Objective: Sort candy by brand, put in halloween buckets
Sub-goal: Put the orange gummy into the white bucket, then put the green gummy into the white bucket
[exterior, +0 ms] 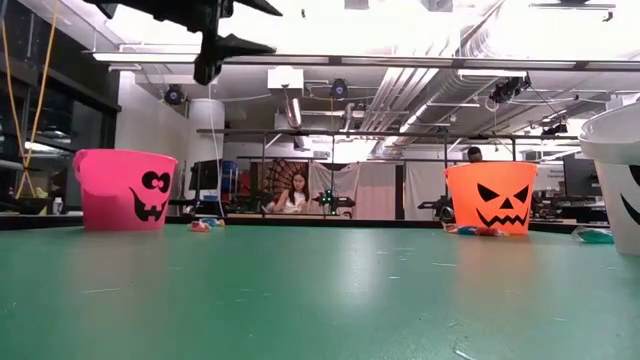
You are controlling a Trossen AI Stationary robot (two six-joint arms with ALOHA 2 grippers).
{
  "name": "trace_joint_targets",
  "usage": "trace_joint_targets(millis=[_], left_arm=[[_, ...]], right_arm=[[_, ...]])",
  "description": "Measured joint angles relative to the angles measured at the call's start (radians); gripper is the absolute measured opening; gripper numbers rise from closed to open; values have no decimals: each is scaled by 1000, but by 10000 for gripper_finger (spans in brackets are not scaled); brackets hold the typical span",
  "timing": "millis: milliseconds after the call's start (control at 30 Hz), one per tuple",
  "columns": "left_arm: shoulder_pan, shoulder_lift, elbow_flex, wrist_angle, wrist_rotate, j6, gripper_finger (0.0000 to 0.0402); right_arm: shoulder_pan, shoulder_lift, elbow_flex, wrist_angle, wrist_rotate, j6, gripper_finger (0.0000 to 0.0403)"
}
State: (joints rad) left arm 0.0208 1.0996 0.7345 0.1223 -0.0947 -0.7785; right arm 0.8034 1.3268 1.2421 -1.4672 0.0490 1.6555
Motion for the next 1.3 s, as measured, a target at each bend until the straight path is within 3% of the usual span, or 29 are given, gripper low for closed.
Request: trace_joint_targets(millis=[200, 400, 567, 833, 1033, 1300], left_arm=[[-26, 0, 0, 65, -23, -7, 197], [-48, 0, 0, 63, -43, -32, 197], [-63, 0, 0, 58, -43, -32, 197], [-62, 30, 0, 61, -46, -32, 197], [-62, 79, 0, 63, -46, -63, 197], [-62, 127, 0, 64, 52, -110, 197]], right_arm=[[-67, -86, -167, 165, -5, -48, 1], [-145, -146, -260, 211, -1, -58, 17], [-178, -163, -266, 245, -55, -123, 88], [-178, -164, -156, 238, -106, -208, 227], [-175, -164, -129, 164, -110, -117, 255], [-107, -141, -129, 621, -125, -18, 256]])
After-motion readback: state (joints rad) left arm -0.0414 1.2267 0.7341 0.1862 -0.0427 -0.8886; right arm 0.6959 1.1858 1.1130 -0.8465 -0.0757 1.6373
